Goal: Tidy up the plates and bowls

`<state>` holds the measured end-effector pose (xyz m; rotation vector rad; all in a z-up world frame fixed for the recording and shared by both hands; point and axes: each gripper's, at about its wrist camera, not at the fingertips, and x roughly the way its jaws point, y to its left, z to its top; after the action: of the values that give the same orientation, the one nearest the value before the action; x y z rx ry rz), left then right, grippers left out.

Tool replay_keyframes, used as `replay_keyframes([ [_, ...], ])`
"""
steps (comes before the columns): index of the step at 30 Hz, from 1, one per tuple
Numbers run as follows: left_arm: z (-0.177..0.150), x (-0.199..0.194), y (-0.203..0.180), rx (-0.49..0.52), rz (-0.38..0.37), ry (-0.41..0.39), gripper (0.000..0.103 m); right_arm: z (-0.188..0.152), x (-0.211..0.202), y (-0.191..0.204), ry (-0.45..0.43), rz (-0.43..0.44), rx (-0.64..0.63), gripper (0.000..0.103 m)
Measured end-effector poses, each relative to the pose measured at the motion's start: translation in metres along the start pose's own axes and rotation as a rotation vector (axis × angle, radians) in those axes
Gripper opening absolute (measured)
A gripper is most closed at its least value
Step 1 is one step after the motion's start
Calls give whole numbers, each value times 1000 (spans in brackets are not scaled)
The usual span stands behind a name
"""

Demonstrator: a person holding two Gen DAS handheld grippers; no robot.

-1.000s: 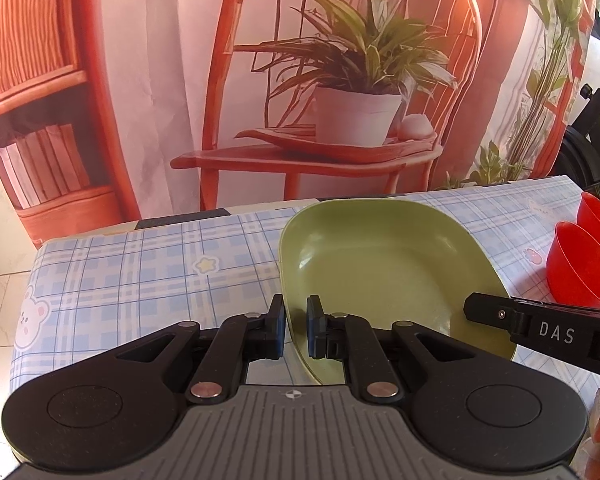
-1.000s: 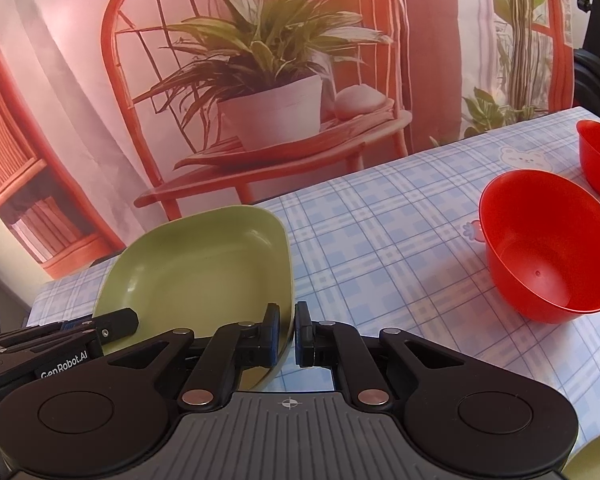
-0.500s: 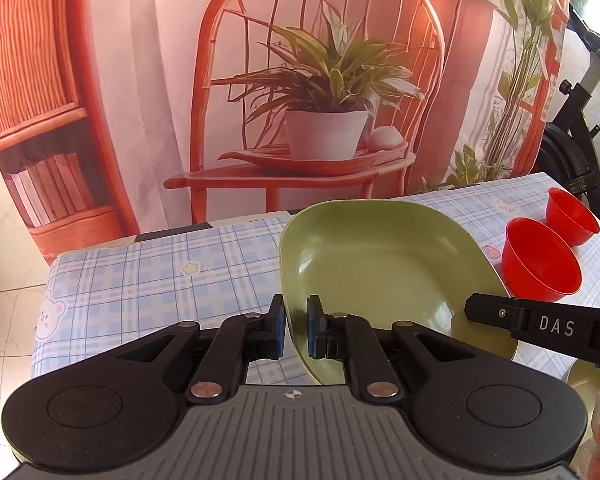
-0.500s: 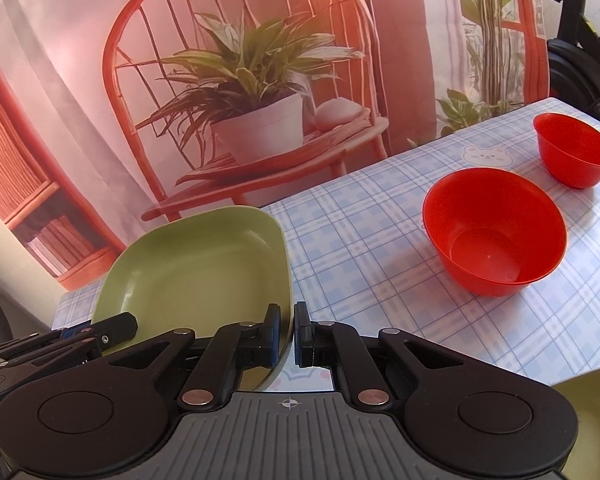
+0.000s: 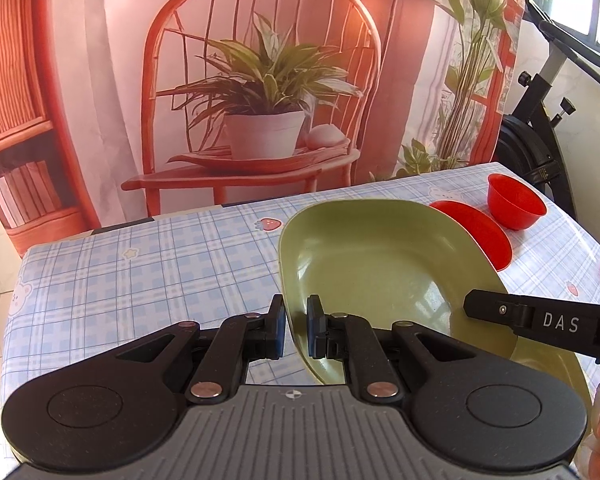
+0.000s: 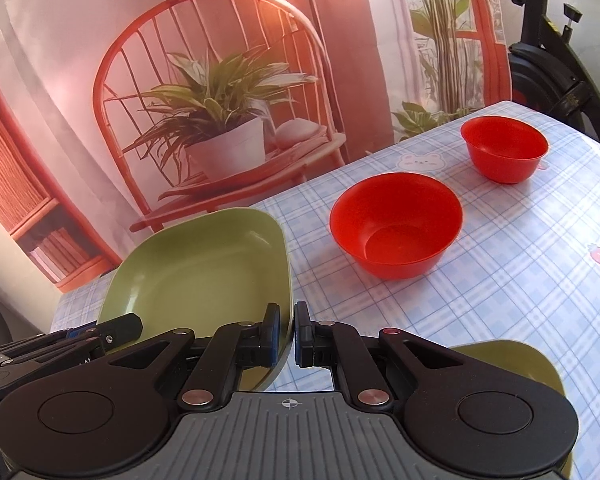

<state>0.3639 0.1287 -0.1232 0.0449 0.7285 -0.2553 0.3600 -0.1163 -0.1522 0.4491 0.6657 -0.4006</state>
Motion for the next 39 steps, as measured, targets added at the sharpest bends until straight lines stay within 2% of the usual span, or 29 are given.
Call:
replay_keyframes([
  [6,-8,-5,-25,34,-27,6,12,-9,-24,-27,-8,-4,-1,7],
  [10,-13,-7,-39,42,-45,21,12,-12,-34,-47,24,1,39,7],
  [23,-32,-19,-80,74,-107,49,12,-24,-74,-91,49,6,18,9],
  [39,-46,-13,-119,178,-136,93,12,-39,-85,-131,111,-24,53,9],
])
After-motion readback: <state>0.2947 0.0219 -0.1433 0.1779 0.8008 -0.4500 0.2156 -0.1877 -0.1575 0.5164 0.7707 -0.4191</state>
